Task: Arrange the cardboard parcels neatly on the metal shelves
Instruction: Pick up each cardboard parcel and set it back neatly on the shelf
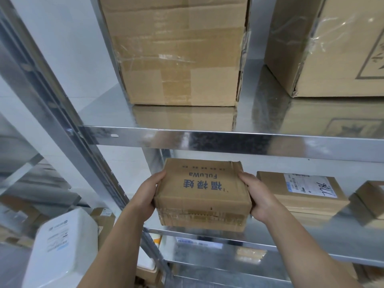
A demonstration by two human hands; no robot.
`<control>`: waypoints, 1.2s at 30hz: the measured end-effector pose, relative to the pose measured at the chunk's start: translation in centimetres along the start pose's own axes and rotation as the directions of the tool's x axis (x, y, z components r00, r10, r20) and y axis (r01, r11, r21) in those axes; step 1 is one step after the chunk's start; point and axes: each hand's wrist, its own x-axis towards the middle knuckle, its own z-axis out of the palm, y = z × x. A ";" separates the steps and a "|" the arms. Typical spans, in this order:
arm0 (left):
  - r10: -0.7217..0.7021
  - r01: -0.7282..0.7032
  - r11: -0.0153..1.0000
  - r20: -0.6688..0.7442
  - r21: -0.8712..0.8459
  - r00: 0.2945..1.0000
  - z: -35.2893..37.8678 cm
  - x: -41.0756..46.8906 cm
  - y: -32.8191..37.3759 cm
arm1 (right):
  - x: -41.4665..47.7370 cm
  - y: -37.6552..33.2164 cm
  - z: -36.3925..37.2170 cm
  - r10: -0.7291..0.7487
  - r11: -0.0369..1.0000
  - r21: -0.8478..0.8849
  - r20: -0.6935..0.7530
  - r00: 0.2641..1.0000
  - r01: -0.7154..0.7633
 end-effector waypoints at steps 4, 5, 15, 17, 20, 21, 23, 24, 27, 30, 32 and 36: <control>0.031 -0.031 1.000 0.009 -0.002 0.999 0.2 0.0 -0.5 | -0.2 0.2 0.2 0.020 1.000 0.019 -0.002 1.000 -0.020; 0.035 -0.035 0.999 0.015 -0.003 0.999 0.2 0.1 -0.6 | -0.2 0.4 0.1 0.026 0.999 0.023 0.000 1.000 -0.026; 0.035 -0.035 0.999 -0.007 0.004 0.999 0.5 -0.2 -0.4 | 0.1 0.9 -0.1 0.028 0.998 0.059 0.009 1.000 -0.028; 0.040 -0.040 0.999 -0.024 -0.005 0.999 0.6 -0.2 -0.2 | 0.2 0.7 -0.2 0.031 0.997 0.065 0.016 0.999 -0.032; 0.060 -0.060 0.998 -0.050 -0.007 0.997 0.2 -0.2 0.1 | 0.2 0.6 -0.6 0.049 0.993 0.102 0.025 0.998 -0.051; 0.068 -0.068 0.998 -0.061 -0.008 0.996 0.1 -0.1 0.2 | 0.3 0.6 -0.9 0.056 0.991 0.116 0.031 0.998 -0.060; 0.078 -0.080 0.997 -0.095 -0.017 0.992 -0.4 0.3 0.2 | 0.3 0.8 -1.3 0.073 0.986 0.145 0.045 0.996 -0.079; 0.080 -0.083 0.996 -0.116 -0.024 0.990 -0.8 0.6 0.1 | 0.2 0.8 -1.4 0.073 0.983 0.162 0.054 0.996 -0.081; 0.060 -0.068 0.997 -0.163 -0.045 0.985 -1.8 1.5 -0.5 | -0.1 1.2 -1.7 0.077 0.973 0.212 0.088 0.993 -0.094; -0.019 -0.005 0.992 -0.194 -0.125 0.981 -2.0 1.5 -0.8 | -0.3 2.0 -2.0 0.096 0.955 0.270 0.113 0.989 -0.123; -0.134 0.102 0.974 -0.149 -0.202 0.980 -1.8 1.1 -1.0 | -0.3 2.5 -2.0 0.111 0.943 0.301 0.111 0.988 -0.140; -0.275 0.284 0.882 0.080 -0.377 0.958 -1.0 -0.3 -1.4 | -0.5 3.8 -1.9 0.148 0.926 0.332 0.122 0.981 -0.181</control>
